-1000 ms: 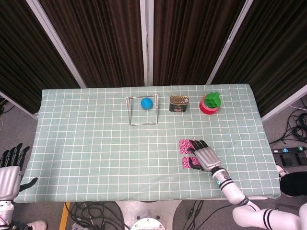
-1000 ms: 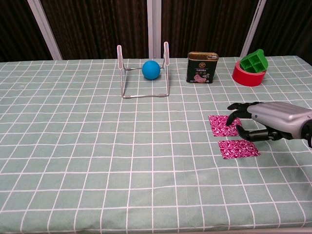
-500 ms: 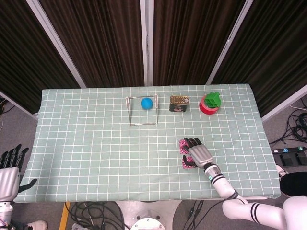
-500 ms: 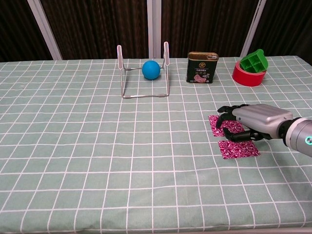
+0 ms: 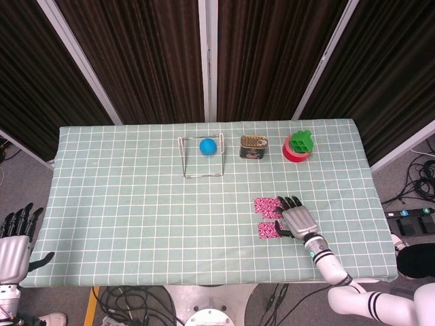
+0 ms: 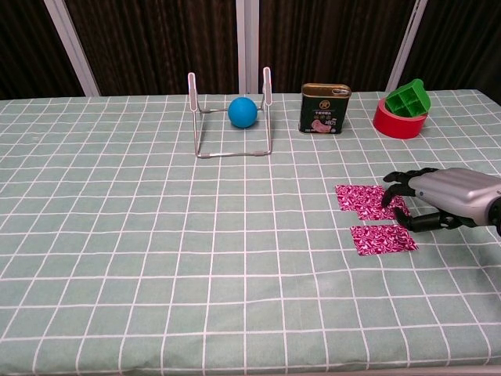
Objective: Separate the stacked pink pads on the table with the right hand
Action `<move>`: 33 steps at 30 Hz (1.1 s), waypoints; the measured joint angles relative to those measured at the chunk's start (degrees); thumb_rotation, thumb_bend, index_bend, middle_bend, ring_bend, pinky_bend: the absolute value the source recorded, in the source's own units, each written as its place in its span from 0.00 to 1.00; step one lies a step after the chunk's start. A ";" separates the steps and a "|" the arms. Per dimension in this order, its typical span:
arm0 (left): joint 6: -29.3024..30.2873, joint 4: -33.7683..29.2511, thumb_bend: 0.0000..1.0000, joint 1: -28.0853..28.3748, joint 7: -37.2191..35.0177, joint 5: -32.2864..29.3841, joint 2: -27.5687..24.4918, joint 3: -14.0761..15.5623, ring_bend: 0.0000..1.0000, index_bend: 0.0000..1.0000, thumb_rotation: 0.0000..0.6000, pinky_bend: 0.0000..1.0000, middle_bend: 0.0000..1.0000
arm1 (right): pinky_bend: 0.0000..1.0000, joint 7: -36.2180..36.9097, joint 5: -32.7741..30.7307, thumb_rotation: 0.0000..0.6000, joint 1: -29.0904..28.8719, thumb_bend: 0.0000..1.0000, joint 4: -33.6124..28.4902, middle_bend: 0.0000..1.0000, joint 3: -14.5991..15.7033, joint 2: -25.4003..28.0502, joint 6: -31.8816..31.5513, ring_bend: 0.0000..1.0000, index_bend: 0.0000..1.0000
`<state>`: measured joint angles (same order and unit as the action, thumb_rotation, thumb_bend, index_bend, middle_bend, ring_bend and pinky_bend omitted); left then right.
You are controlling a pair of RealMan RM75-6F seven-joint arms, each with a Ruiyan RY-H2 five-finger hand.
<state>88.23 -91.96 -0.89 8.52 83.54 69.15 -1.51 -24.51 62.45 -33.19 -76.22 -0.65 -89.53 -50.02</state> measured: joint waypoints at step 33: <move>0.20 1.14 0.07 -0.57 -0.97 -0.15 0.32 0.34 0.06 0.14 1.00 0.08 0.05 | 0.00 1.08 0.57 0.17 -1.14 0.55 -0.34 0.00 -0.90 -1.77 1.57 0.00 0.23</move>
<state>88.43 -90.82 -1.46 7.54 83.39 69.48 -1.17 -23.43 63.01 -34.33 -76.56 -1.55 -91.30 -48.44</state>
